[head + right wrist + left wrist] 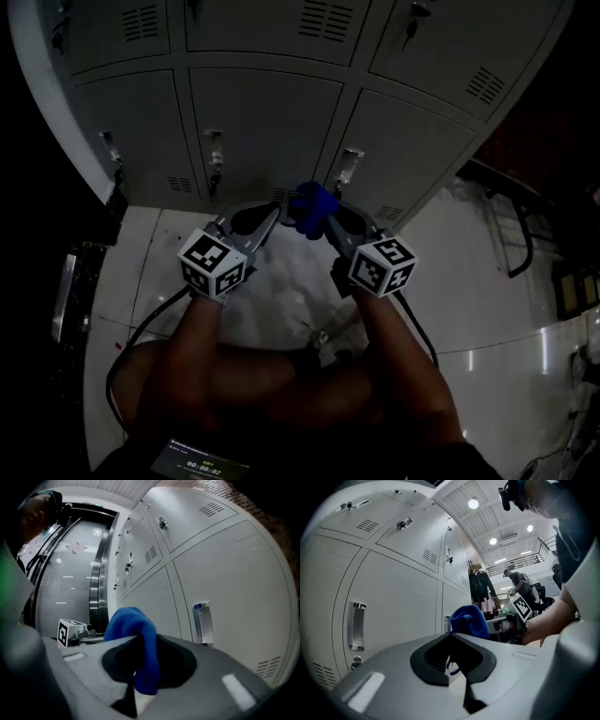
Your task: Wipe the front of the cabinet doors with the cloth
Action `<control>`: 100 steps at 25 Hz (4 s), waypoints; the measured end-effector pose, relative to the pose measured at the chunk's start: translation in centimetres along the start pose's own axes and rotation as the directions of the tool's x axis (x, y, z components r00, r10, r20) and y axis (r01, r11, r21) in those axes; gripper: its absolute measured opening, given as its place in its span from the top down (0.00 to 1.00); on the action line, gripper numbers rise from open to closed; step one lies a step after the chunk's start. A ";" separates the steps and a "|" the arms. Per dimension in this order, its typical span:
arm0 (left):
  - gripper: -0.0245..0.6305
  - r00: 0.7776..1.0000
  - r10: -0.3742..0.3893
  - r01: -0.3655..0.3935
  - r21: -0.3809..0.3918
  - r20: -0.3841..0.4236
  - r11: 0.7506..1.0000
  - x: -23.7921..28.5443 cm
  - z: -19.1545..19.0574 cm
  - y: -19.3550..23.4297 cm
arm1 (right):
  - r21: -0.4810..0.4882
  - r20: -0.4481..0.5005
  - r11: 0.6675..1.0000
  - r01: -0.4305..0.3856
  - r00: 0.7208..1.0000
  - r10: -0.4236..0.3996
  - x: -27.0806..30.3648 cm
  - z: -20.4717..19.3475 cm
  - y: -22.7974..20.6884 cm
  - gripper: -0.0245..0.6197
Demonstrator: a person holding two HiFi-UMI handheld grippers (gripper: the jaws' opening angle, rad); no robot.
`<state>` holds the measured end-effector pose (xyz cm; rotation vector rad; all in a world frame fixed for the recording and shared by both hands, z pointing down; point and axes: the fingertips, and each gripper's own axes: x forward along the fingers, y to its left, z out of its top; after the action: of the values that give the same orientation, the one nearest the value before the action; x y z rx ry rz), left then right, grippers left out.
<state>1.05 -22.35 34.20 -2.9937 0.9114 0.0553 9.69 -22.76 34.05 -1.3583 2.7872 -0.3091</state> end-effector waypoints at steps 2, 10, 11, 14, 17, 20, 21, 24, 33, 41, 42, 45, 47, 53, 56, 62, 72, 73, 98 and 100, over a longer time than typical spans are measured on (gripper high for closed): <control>0.96 1.000 0.004 -0.004 -0.001 0.002 1.000 -0.1 0.3 0.2 | -0.026 0.011 0.999 0.026 1.000 -0.026 0.1 1.5 -0.6 0.87; 0.96 1.000 -0.003 0.003 0.014 -0.015 1.000 0.3 0.1 0.4 | -0.006 0.119 0.985 0.174 0.978 -0.172 0.4 11.0 -6.2 0.87; 0.96 1.000 -0.003 0.003 0.015 -0.018 1.000 0.4 0.0 0.4 | 0.005 0.131 0.984 0.176 0.976 -0.175 0.6 12.1 -6.6 0.87; 0.96 1.000 -0.004 0.004 0.019 -0.022 1.000 0.5 0.0 0.3 | 0.023 0.159 0.986 0.166 0.973 -0.167 1.4 14.4 -6.9 0.87; 0.96 1.000 -0.009 0.009 0.014 -0.015 1.000 0.5 0.1 0.3 | 0.002 0.169 0.983 0.183 0.969 -0.180 2.2 15.6 -7.1 0.87; 0.96 1.000 -0.012 0.012 0.012 -0.013 1.000 0.6 0.0 0.3 | -0.015 0.177 0.979 0.202 0.964 -0.197 2.4 15.9 -7.6 0.87; 0.96 1.000 -0.014 0.014 0.012 -0.013 1.000 0.6 0.0 0.3 | -0.016 0.179 0.980 0.201 0.964 -0.195 2.4 15.9 -7.6 0.87; 0.96 1.000 -0.018 0.018 0.012 -0.014 1.000 0.6 0.0 0.2 | -0.018 0.179 0.980 0.197 0.965 -0.191 2.2 16.0 -7.8 0.87; 0.96 0.999 -0.025 0.026 0.016 -0.024 1.000 0.7 -0.5 -0.2 | -0.022 0.170 0.973 0.228 0.960 -0.221 0.0 16.7 -9.8 0.87; 0.96 0.999 -0.037 0.037 0.014 -0.031 0.999 0.8 -0.7 -0.5 | -0.030 0.169 0.955 0.294 0.943 -0.285 -3.9 17.4 -13.2 0.87; 0.96 0.999 -0.038 0.039 0.014 -0.032 0.999 0.8 -0.8 -0.6 | -0.030 0.168 0.952 0.305 0.940 -0.296 -4.5 17.4 -13.7 0.87; 0.96 0.999 -0.040 0.040 0.019 -0.037 0.999 0.9 -1.0 -0.6 | -0.029 0.171 0.939 0.343 0.927 -0.334 -6.3 17.6 -15.3 0.87; 0.96 0.998 -0.038 0.039 0.019 -0.041 0.999 0.9 -1.1 -0.7 | -0.028 0.175 0.928 0.372 0.916 -0.362 -7.8 17.8 -16.6 0.87; 0.96 0.998 -0.041 0.042 0.020 -0.042 0.999 0.9 -1.3 -0.6 | -0.016 0.185 0.886 0.463 0.873 -0.452 -12.1 17.8 -20.5 0.87; 0.96 0.998 -0.041 0.042 0.019 -0.045 0.999 1.0 -1.4 -0.7 | -0.003 0.185 0.861 0.508 0.847 -0.499 -13.9 17.7 -22.1 0.87; 0.96 0.998 -0.040 0.041 0.013 -0.050 0.999 1.0 -1.6 -0.8 | 0.013 0.188 0.818 0.575 0.802 -0.567 -16.3 17.6 -24.3 0.87; 0.96 0.999 -0.039 0.040 0.011 -0.038 0.999 1.1 -1.2 -0.6 | 0.113 0.224 0.841 0.530 0.811 -0.541 -16.8 17.4 -22.1 0.87; 0.96 0.999 -0.039 0.040 0.013 -0.037 0.999 1.1 -1.2 -0.6 | 0.119 0.232 0.851 0.511 0.819 -0.525 -16.4 17.6 -21.3 0.87; 0.96 1.000 -0.018 0.018 0.001 -0.016 1.000 1.1 -0.6 0.1 | 0.015 0.069 0.982 0.190 0.979 -0.190 2.0 11.1 -9.5 0.87; 0.96 1.000 -0.018 0.018 -0.001 -0.018 1.000 1.0 -0.7 0.1 | -0.022 0.061 0.980 0.197 0.979 -0.195 1.8 11.1 -9.7 0.87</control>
<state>1.87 -23.03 34.88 -3.0074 0.8861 0.0288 17.29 -31.83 25.07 -1.6245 2.6244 -0.2318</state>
